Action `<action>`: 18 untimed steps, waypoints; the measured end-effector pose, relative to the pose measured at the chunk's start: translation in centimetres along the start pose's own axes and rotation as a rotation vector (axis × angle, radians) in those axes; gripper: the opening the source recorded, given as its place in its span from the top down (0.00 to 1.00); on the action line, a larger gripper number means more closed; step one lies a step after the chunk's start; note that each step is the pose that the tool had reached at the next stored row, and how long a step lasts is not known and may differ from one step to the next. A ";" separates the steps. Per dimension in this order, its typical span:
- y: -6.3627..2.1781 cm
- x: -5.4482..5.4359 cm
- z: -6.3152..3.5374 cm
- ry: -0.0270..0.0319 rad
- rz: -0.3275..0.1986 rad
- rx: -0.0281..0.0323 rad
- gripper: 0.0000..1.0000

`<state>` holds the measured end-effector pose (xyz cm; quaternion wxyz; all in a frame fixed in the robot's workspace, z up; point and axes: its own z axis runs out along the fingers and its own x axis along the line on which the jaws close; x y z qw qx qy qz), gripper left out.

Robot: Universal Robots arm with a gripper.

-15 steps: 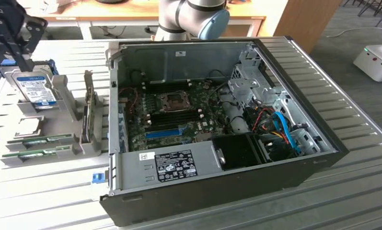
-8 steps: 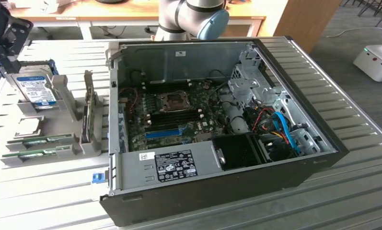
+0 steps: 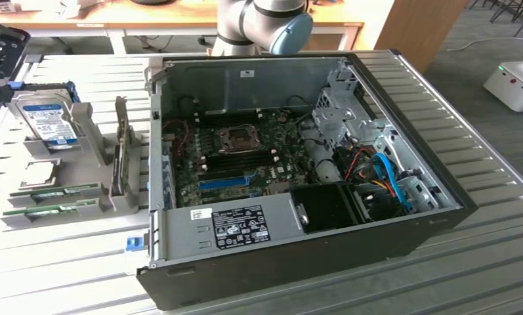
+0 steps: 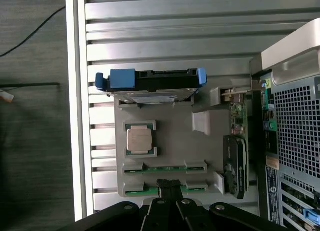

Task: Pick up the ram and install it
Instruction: 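Reach for the ram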

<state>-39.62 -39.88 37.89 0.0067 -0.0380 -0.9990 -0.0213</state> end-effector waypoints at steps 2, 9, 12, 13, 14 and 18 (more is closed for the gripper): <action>0.00 0.0 0.00 0.0001 0.000 -0.0001 0.89; 0.00 0.0 0.00 0.0002 0.000 -0.0001 0.89; -0.14 0.0 -0.01 0.0002 0.000 -0.0001 0.89; -0.22 0.0 -0.01 0.0002 0.000 -0.0001 0.89; -0.31 0.0 -0.01 0.0002 0.000 0.0000 0.89; -0.72 -0.1 -0.03 0.0001 0.000 -0.0001 0.89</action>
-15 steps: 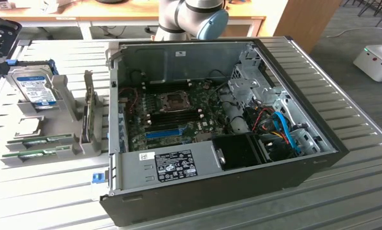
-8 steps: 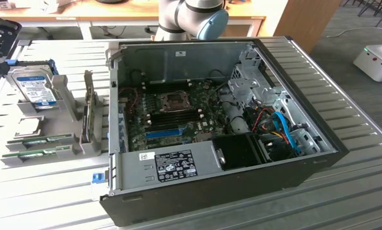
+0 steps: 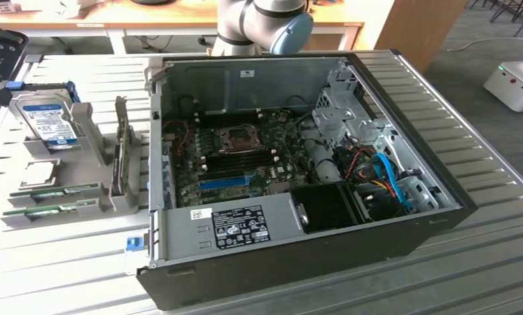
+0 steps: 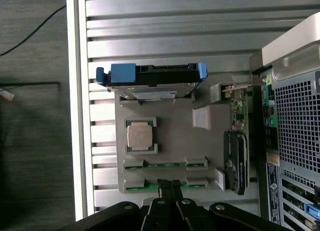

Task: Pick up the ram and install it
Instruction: 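Reach for the ram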

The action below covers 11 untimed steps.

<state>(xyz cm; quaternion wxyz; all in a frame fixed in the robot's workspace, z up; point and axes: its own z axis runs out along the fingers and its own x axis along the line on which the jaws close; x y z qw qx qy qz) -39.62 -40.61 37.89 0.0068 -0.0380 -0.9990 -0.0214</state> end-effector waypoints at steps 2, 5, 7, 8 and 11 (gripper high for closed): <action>-0.24 0.0 -0.01 0.0001 0.000 0.0001 0.89; -0.61 -0.1 -0.03 0.0003 0.000 0.0001 0.89; -0.83 -0.1 -0.04 0.0004 0.000 0.0001 0.89; -0.93 -0.1 -0.05 0.0004 0.000 0.0001 0.89; -1.03 -0.1 -0.05 0.0003 0.000 0.0000 0.89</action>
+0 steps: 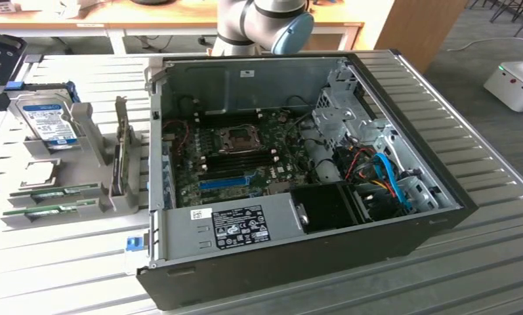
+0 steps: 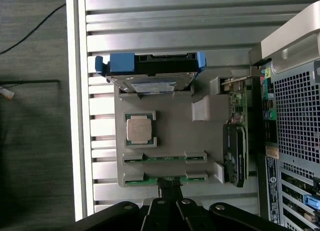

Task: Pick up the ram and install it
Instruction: 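Reach for the ram, then pick up the ram and move it above insertion slot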

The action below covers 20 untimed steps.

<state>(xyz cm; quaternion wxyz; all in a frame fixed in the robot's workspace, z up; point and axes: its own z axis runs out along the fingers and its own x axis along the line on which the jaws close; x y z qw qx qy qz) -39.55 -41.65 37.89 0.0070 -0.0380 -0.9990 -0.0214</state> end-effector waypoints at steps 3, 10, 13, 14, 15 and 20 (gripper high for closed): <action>-0.01 0.0 0.00 0.0001 0.000 0.0001 0.89; 0.00 0.0 0.00 0.0001 0.000 0.0001 0.89; 0.00 0.0 0.00 0.0000 -0.001 0.0001 0.89; 0.00 0.0 -0.01 0.0001 -0.002 0.0001 0.89; -0.01 0.0 0.00 0.0002 -0.003 0.0001 0.89; -0.01 0.0 0.00 0.0010 -0.025 0.0004 0.89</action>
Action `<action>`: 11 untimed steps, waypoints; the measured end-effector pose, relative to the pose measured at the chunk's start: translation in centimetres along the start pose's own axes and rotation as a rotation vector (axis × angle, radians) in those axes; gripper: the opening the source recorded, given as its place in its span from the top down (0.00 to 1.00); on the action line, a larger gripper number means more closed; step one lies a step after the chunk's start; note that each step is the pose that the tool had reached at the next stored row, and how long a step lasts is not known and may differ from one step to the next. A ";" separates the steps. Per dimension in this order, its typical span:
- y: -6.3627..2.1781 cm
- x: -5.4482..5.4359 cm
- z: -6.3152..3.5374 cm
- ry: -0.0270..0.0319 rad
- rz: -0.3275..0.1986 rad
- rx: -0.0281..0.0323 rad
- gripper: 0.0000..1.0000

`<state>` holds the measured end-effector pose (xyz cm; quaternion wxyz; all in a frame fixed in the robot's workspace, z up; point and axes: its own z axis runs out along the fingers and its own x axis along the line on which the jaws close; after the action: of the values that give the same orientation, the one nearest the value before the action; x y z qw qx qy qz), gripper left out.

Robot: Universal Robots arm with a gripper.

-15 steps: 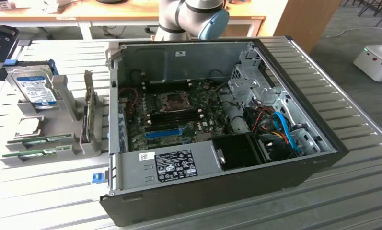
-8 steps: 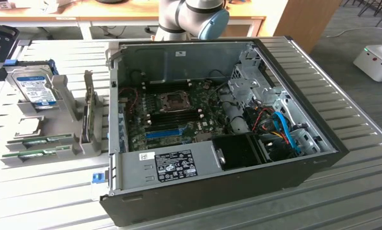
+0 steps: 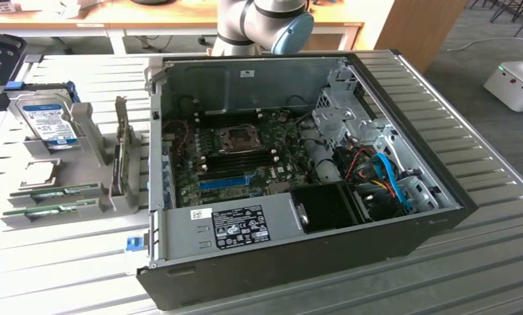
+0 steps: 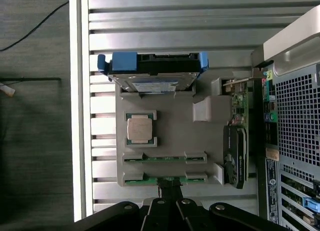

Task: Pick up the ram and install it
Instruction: 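Pick up the ram and move it above insertion slot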

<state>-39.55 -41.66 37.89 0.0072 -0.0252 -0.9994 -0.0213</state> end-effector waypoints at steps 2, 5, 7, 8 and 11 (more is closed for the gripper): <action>0.00 0.0 0.00 0.0008 -0.016 0.0003 0.89; 0.00 0.0 0.00 0.0018 -0.042 0.0007 0.89; 0.00 0.0 0.00 0.0024 -0.055 0.0009 0.89; 0.00 0.0 0.00 0.0027 -0.063 0.0010 0.89; 0.00 0.0 0.00 0.0038 -0.088 0.0014 0.89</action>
<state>-39.55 -41.66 37.89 0.0082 0.0186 -0.9996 -0.0209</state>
